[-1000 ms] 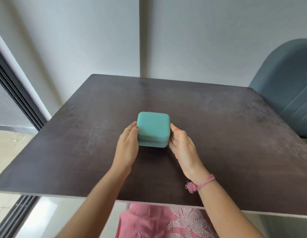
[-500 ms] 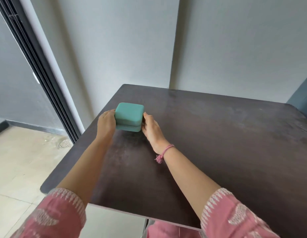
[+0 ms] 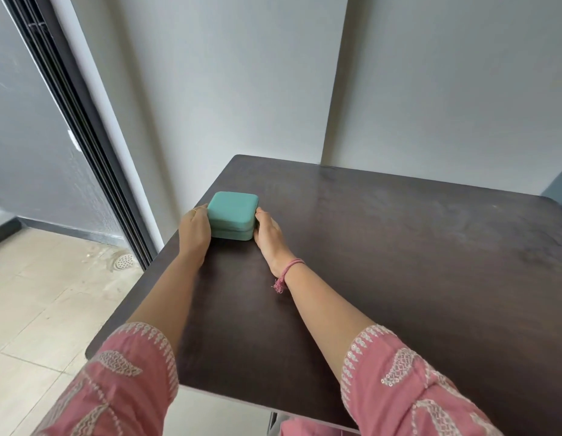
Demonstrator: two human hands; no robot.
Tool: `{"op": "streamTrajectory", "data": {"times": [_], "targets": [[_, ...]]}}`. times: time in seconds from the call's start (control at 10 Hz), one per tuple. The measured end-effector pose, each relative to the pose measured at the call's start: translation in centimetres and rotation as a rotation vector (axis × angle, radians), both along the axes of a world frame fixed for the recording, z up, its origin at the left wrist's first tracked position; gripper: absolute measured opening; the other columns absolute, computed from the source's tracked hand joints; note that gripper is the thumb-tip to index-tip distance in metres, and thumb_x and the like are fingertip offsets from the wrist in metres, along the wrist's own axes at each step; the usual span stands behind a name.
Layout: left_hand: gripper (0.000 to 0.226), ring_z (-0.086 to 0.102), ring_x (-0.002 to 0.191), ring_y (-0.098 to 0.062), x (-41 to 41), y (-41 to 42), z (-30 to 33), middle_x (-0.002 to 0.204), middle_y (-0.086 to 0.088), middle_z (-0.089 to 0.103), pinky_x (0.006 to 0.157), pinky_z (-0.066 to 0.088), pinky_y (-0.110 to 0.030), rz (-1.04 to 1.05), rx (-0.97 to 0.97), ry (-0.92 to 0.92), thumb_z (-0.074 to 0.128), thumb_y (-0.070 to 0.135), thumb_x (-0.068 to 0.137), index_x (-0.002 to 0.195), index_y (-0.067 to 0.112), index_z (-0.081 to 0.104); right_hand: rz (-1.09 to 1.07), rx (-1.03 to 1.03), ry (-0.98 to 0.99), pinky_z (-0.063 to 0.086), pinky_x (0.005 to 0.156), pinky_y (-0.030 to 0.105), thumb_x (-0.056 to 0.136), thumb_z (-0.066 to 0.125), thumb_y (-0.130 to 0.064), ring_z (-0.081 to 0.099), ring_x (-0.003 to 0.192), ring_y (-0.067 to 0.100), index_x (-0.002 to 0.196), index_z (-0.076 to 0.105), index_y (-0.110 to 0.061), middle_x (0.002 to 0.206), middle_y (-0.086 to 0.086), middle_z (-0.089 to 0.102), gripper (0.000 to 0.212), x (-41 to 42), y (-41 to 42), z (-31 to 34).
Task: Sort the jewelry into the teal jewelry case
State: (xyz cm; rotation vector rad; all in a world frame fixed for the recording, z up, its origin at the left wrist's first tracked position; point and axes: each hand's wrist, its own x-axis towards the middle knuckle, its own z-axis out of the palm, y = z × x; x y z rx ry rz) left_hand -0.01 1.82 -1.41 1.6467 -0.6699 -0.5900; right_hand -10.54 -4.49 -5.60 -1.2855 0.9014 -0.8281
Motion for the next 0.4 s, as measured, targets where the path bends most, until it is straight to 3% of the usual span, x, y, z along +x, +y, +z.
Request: {"op": "streamTrajectory", "data": {"times": [0.1, 0.2, 0.3, 0.4], "targets": [[0.028, 0.032, 0.064, -0.006, 0.2, -0.2, -0.4, 0.070, 0.009, 0.037, 0.058, 0.026, -0.019, -0.008, -0.037, 0.017, 0.032, 0.010, 0.092, 0.072, 0.026, 0.043, 0.000, -0.012, -0.016, 0.038, 0.108, 0.048, 0.071, 0.039, -0.056, 0.057, 0.112, 0.022, 0.091, 0.065, -0.025, 0.108, 0.000, 0.066, 0.045, 0.3, -0.3, -0.4], [0.016, 0.035, 0.076, -0.014, 0.4, -0.1, -0.6, 0.082, 0.002, 0.043, 0.060, 0.027, -0.023, -0.007, -0.037, 0.021, 0.033, 0.019, 0.094, 0.086, 0.021, 0.047, -0.004, 0.001, -0.036, 0.037, 0.108, 0.050, 0.069, 0.040, -0.055, 0.055, 0.101, 0.018, 0.081, 0.062, -0.027, 0.098, -0.002, 0.063, 0.037, 0.2, -0.3, -0.4], [0.018, 0.036, 0.084, -0.017, 0.2, 0.1, -0.8, 0.091, -0.001, 0.045, 0.063, 0.029, -0.022, 0.022, -0.060, -0.012, 0.033, 0.025, 0.097, 0.090, 0.018, 0.049, -0.001, 0.027, -0.072, 0.035, 0.111, 0.047, 0.071, 0.041, -0.054, 0.055, 0.105, 0.015, 0.077, 0.062, -0.029, 0.096, -0.007, 0.061, 0.033, -0.2, 0.0, 0.0], [0.030, 0.044, 0.091, -0.023, -0.2, 0.5, -1.1, 0.098, -0.004, 0.054, 0.074, 0.037, -0.026, 0.101, -0.068, -0.007, 0.031, 0.027, 0.098, 0.093, 0.010, 0.055, -0.013, 0.033, -0.070, 0.028, 0.116, 0.042, 0.089, 0.038, -0.048, 0.050, 0.119, 0.014, 0.101, 0.056, -0.028, 0.111, -0.009, 0.056, 0.029, -1.4, 0.2, -0.4]]}}
